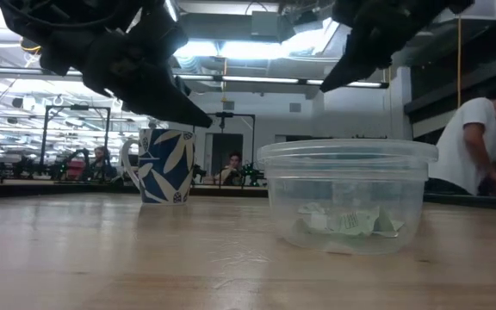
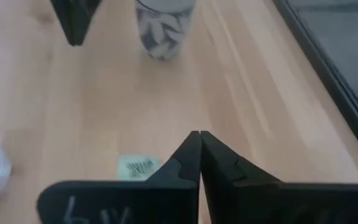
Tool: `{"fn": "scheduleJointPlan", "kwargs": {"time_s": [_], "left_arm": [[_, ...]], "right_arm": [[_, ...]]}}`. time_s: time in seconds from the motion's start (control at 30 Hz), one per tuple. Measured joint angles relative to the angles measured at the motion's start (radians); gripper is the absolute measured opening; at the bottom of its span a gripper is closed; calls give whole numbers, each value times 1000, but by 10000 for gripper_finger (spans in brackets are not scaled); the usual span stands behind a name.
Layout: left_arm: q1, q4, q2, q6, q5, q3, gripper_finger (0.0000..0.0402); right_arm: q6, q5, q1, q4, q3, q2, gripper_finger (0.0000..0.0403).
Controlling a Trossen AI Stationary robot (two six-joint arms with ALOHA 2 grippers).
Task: Pick and place Stevia / Truvia into bins
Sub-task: Put the white stevia packet into the transparent container
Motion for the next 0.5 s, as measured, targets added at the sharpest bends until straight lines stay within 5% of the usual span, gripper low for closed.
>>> {"fn": "scheduleJointPlan", "kwargs": {"time_s": [0.2, 0.5], "left_arm": [[-78, -152, 0, -19, -3, 47, 3], [-214, -888, 0, -311, -126, 338, 3]], "right_arm": [[-94, -1, 31, 248, -153, -19, 7], [-114, -1, 28, 312, -205, -19, 15]]}}
